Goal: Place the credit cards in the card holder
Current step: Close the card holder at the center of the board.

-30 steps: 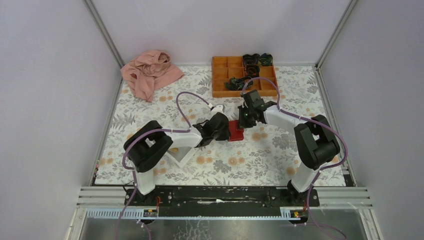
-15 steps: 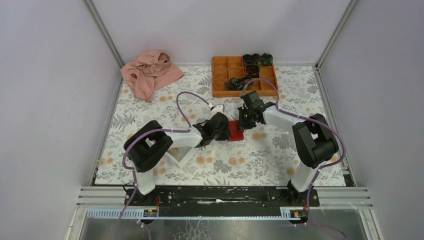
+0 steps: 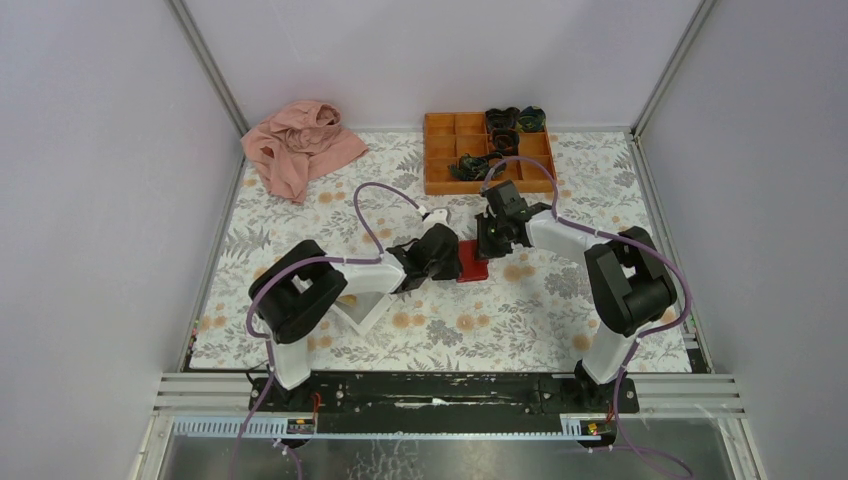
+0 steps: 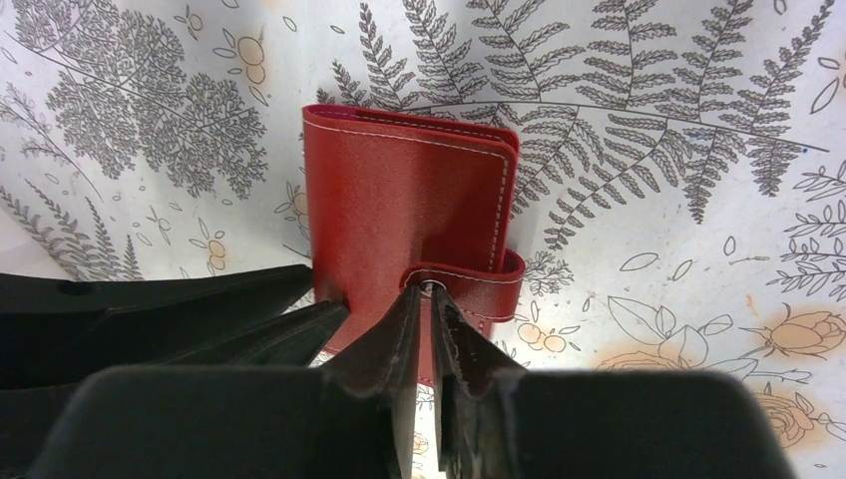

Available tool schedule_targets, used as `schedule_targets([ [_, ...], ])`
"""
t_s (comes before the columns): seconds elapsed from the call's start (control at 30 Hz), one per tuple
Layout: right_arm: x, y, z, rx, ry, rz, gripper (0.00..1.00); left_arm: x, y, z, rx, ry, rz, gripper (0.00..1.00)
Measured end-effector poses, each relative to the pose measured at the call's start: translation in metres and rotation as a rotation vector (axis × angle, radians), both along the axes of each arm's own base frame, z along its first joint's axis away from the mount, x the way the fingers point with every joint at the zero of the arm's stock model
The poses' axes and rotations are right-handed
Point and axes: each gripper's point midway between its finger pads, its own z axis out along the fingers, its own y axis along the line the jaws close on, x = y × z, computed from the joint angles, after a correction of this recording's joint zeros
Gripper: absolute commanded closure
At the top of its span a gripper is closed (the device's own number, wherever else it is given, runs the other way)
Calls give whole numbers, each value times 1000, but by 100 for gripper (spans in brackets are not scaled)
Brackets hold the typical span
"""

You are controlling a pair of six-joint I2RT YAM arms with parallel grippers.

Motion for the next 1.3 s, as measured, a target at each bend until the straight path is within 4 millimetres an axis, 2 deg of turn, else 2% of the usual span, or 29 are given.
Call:
schedule_targets([
  [0.13,3,0,4,-5,-5,4,71,1,-3,0,-7,1,-4,68],
  [0.4,4,-6,11,-35,-17,-3,59,-2,-8,1,-21,0,-15,69],
  [0.8,9,-14,54,-6,-127,-85,54,-6,-8,2,-29,-6,-19,68],
  [0.9,4,-20,49,8,-120,-118,53,-6,-7,2,-28,-5,-20,68],
  [1.17,-25,-43,1,51,7,-220,50,-7,-6,0,-20,1,-19,68],
  [1.3,-28,-45,-5,114,29,-259,50,-7,-5,0,-17,5,-18,69],
])
